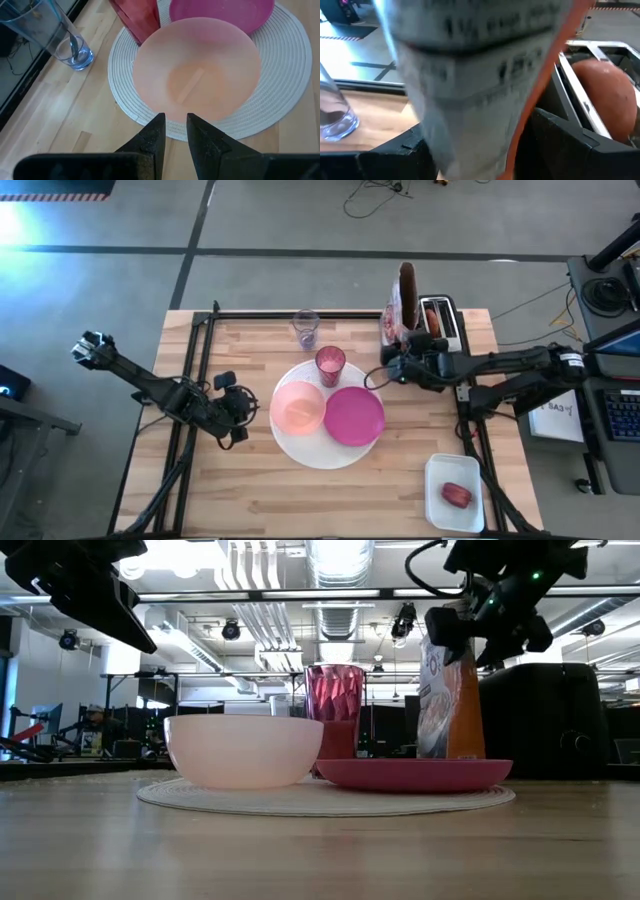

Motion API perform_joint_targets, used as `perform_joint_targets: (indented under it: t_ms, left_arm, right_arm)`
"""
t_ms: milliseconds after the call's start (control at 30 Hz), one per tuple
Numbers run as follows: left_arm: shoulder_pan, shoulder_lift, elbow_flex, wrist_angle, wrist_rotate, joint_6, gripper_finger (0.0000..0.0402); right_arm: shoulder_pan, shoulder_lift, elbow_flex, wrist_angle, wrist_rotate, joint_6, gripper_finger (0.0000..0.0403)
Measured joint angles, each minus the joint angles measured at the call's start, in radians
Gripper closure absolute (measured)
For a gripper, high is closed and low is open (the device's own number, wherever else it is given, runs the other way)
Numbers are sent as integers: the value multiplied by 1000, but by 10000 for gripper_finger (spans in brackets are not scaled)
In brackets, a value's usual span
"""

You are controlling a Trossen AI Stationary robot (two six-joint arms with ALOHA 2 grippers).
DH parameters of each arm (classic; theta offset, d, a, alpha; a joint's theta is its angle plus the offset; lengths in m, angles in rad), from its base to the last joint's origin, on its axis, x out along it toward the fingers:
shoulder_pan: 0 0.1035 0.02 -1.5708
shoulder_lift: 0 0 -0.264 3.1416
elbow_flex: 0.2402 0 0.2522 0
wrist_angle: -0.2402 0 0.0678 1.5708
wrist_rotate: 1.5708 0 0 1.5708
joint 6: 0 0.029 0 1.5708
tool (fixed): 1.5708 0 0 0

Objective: Arrange a breakfast setting
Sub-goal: Pour the cereal into the orange bowl

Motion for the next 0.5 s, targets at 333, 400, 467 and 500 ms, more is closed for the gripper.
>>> perform_joint_targets:
  t_ms: [333,400,467,500]
  left_arm:
    - [0,-2,0,-10,-13,6,339]
    - [0,-2,0,-10,-14,6,339]
    - [0,-2,0,-10,-14,6,339]
    - [0,-2,0,-10,-14,6,339]
  right_arm:
    - [-56,13,0,144,-27,-186,193]
    - [-67,16,0,145,-33,-191,221]
    - [-76,17,0,145,-32,-192,253]
    - [-81,17,0,146,-32,-193,269]
